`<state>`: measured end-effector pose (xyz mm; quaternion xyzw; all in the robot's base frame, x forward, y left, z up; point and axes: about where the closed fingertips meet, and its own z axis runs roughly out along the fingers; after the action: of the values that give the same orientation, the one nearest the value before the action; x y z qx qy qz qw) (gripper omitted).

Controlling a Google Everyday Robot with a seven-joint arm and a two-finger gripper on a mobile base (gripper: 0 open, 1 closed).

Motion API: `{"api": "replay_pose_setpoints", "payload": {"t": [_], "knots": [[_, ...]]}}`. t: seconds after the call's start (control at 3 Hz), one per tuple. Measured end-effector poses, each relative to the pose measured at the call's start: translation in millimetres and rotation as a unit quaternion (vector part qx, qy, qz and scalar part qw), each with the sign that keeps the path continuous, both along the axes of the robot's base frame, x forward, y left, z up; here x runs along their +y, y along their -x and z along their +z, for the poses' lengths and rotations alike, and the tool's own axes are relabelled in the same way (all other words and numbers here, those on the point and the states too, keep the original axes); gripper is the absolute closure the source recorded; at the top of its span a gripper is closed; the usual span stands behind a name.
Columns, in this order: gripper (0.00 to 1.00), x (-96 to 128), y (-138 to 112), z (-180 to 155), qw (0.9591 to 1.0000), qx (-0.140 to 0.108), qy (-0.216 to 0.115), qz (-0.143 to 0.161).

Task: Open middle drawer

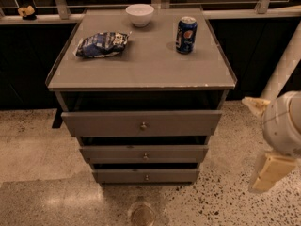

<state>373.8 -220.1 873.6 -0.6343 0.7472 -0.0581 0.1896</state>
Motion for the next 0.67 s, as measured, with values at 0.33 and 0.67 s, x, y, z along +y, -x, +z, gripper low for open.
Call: {"api": "replay_pose_setpoints", "payload": {"t": [0.33, 0.67], "knots": [[0.00, -9.6, -1.7, -63.7, 0.9998, 0.009, -0.008, -0.013], [0.00, -23.6, -20.0, -114.7, 0.9990, 0.023, -0.017, -0.036]]}}
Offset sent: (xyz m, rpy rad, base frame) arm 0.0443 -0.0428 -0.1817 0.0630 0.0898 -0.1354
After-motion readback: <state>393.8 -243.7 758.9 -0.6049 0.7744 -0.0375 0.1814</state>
